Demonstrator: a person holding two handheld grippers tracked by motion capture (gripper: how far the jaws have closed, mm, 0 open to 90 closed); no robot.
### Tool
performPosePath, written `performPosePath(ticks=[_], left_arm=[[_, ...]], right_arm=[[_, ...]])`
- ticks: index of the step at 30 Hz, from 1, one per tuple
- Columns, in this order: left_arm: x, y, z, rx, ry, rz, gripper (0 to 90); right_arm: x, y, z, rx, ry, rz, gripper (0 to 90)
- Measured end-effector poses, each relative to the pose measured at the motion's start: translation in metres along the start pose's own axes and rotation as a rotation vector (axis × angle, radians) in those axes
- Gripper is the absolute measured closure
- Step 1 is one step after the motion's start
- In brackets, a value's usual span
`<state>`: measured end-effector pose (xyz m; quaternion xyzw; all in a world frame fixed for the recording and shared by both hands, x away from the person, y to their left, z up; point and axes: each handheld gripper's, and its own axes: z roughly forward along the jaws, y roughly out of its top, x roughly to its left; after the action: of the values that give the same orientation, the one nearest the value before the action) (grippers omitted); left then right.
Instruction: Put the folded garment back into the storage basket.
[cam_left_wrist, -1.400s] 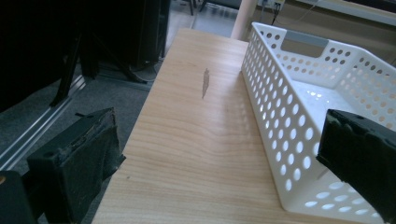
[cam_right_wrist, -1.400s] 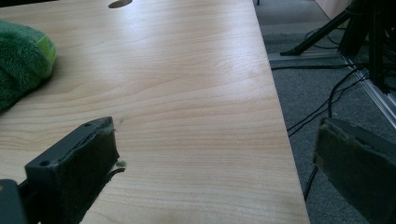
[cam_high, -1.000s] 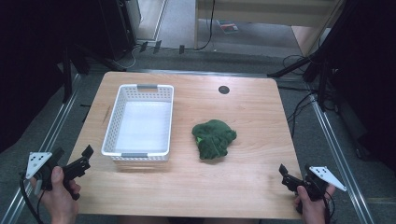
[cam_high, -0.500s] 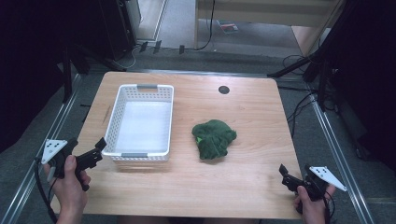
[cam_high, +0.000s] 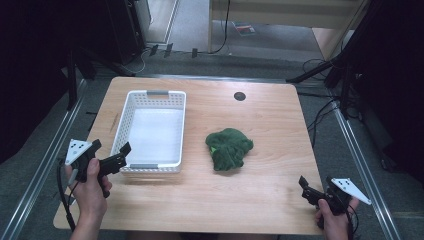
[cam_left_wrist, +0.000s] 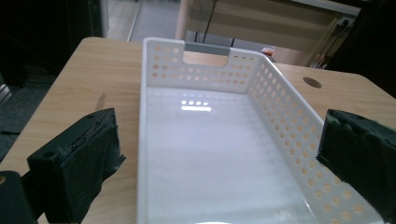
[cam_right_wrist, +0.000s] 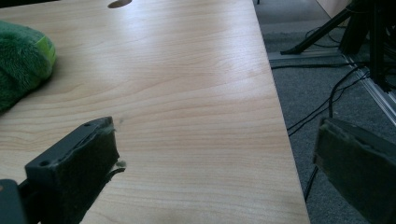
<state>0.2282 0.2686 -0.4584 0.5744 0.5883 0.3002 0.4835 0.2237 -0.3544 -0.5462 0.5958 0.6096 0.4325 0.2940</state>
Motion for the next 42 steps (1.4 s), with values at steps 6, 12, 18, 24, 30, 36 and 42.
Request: performPosePath(ticks=[6,12,18,24,30,36,42], left_arm=[[-0.019,0.001,0.012,0.015,-0.036,0.019,0.0],[-0.054,-0.001,0.034,0.051,-0.099,0.039,0.0],[-0.08,0.0,0.045,0.074,-0.137,0.05,0.0],[-0.107,-0.001,0.054,0.094,-0.175,0.068,0.0],[-0.132,-0.006,0.064,0.117,-0.214,0.078,0.0],[-0.155,-0.014,0.072,0.151,-0.245,0.088,0.0],[-0.181,-0.025,0.078,0.177,-0.275,0.11,0.0]], right_arm=[[0.0,0.0,0.0,0.001,0.002,0.0,0.0],[0.0,0.0,0.0,-0.002,0.002,0.001,0.0],[0.0,0.0,0.0,0.0,0.001,0.004,0.0],[0.0,0.0,0.0,-0.001,0.001,0.001,0.0],[0.0,0.0,0.0,-0.004,0.003,-0.001,0.0],[0.0,0.0,0.0,-0.005,0.001,-0.001,0.0],[0.001,0.0,0.0,-0.005,0.001,-0.006,0.0]])
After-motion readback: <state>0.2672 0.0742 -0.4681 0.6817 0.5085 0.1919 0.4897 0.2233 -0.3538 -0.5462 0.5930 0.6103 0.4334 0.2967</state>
